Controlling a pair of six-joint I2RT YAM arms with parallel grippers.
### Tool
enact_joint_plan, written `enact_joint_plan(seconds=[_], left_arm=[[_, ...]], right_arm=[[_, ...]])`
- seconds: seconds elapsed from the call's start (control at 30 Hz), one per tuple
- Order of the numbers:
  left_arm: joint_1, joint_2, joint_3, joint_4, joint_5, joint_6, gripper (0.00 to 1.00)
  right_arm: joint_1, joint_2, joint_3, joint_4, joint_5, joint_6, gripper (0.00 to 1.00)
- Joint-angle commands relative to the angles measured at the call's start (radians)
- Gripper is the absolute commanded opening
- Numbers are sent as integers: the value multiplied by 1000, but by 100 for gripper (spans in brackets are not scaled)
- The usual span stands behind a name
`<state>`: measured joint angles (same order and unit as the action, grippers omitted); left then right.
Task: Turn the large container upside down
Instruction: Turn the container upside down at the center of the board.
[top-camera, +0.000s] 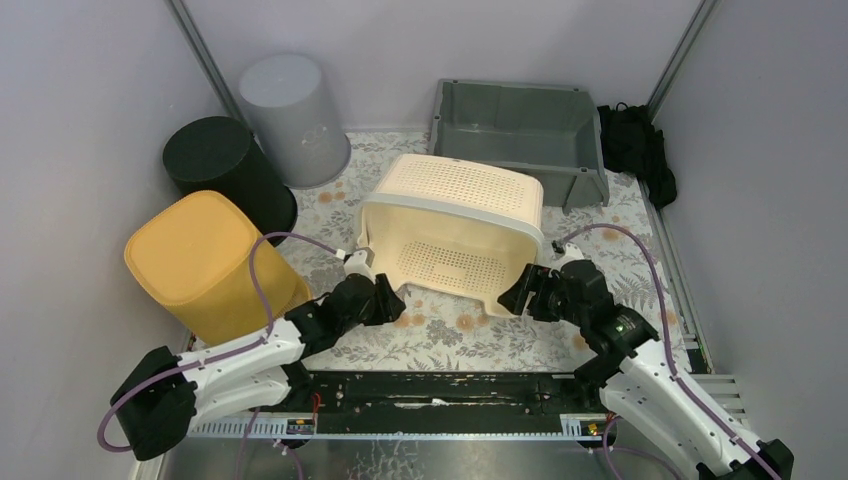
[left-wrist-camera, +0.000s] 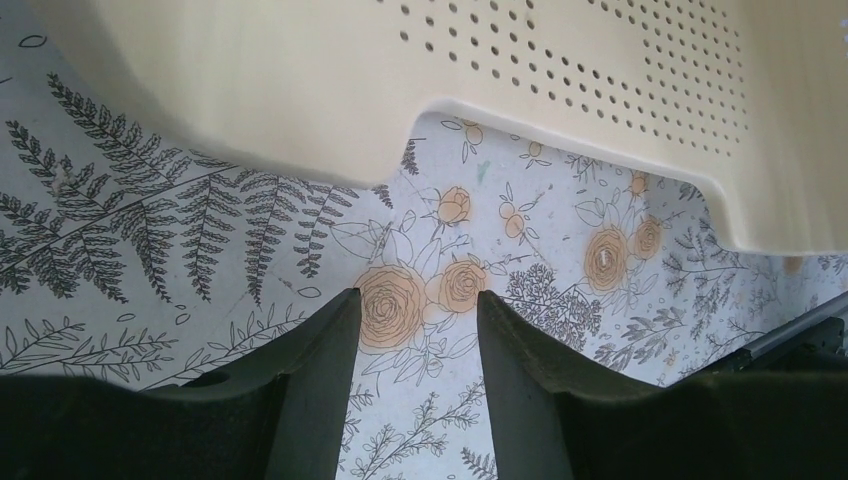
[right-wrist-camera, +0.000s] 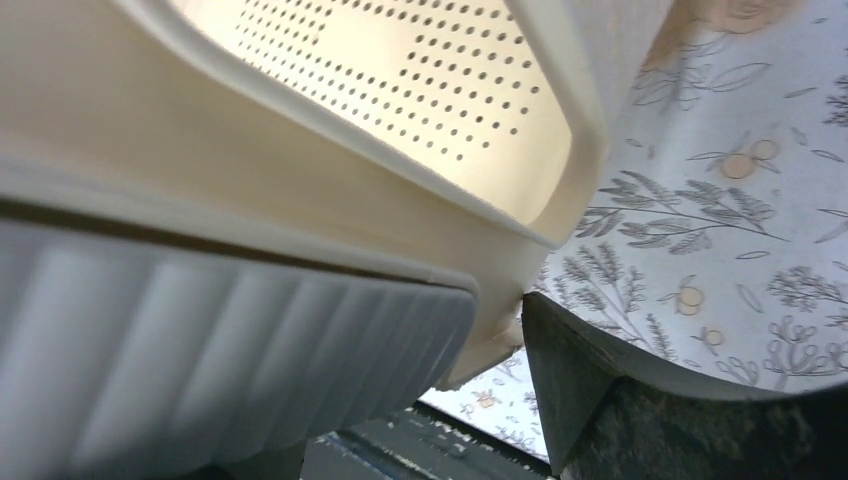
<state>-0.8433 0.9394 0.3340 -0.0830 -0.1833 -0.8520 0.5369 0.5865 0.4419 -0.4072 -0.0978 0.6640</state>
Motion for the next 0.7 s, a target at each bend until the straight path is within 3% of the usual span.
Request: enact_joint_plan(seconds=[0.0,0.33,0.67], left_arm=[[4,12,-1,75,-33,27,54],[5,60,37,78,-60,54,55],[11,114,86,80,-71,79,55]], right_arm=[[5,11,111,-41,-149,-12,77],[5,31,166,-111,-296,-89,82],[5,-1,202,-112,-390,-119,80]])
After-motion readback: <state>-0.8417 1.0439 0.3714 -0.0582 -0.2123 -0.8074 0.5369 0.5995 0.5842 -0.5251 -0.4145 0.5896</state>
